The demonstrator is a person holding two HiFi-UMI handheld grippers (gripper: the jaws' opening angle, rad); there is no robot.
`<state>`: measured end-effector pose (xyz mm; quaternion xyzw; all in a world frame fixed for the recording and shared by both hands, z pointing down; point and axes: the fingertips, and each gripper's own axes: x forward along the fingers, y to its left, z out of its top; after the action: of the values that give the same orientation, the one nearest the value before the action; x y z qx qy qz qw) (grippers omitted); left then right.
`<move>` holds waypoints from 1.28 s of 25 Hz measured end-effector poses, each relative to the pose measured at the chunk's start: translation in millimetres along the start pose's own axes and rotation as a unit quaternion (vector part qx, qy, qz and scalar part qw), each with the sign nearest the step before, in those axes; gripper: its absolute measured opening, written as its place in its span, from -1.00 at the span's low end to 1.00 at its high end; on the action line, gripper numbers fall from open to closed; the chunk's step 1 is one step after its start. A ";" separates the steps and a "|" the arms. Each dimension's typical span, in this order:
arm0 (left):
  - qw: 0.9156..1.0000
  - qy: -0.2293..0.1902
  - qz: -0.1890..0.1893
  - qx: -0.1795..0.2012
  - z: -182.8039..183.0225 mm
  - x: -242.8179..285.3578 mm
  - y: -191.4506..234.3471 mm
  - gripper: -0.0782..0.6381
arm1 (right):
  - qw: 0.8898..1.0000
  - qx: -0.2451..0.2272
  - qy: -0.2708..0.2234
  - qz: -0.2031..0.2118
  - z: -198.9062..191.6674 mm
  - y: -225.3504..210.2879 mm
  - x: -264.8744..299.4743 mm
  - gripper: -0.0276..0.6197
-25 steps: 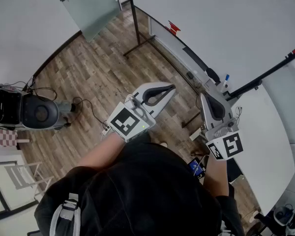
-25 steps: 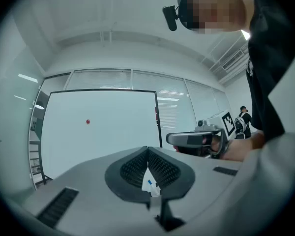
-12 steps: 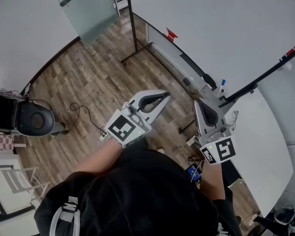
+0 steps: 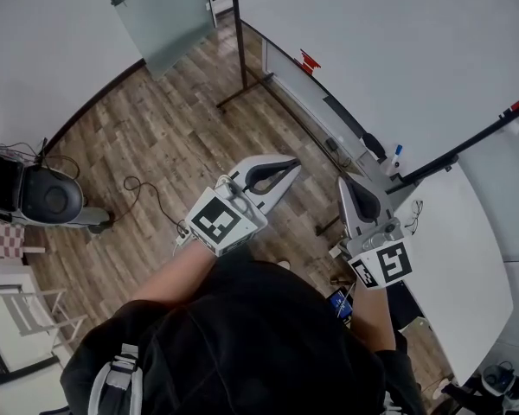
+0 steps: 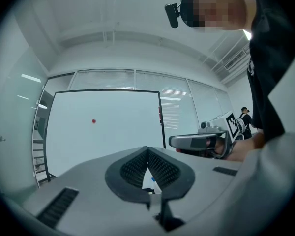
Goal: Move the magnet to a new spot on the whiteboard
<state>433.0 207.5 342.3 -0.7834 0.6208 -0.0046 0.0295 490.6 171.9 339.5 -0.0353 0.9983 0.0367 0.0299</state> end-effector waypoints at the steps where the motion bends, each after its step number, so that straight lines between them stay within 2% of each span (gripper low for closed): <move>1: 1.000 -0.001 0.001 -0.002 0.6 -0.9 6.0 -0.77 | 1.000 -0.001 0.001 -0.002 0.2 -0.1 5.8 -0.94; 7: 1.000 -0.004 -0.019 -0.009 -4.4 0.9 58.0 -0.77 | 1.000 0.004 0.014 -0.021 -9.0 -11.7 61.4 -0.94; 13: 0.999 -0.009 -0.042 -0.033 -7.6 -1.7 140.2 -0.77 | 0.999 -0.013 0.038 -0.020 -17.4 -12.1 146.6 -0.94; 18: 0.998 -0.004 -0.059 -0.034 -11.0 -4.0 212.3 -0.77 | 0.999 -0.009 0.043 -0.033 -19.0 -16.6 221.0 -0.94; 26: 0.996 -0.004 -0.088 -0.028 -15.0 -24.3 314.6 -0.77 | 0.995 0.002 0.049 -0.084 -31.9 -15.9 326.6 -0.94; 32: 0.995 -0.001 -0.095 -0.033 -20.4 -21.6 366.5 -0.77 | 0.993 0.004 0.062 -0.103 -41.3 -25.7 370.7 -0.94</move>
<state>70.7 144.3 344.2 -0.8394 0.5433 0.0136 0.0036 121.0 117.9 355.7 -0.1396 0.9894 0.0271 -0.0279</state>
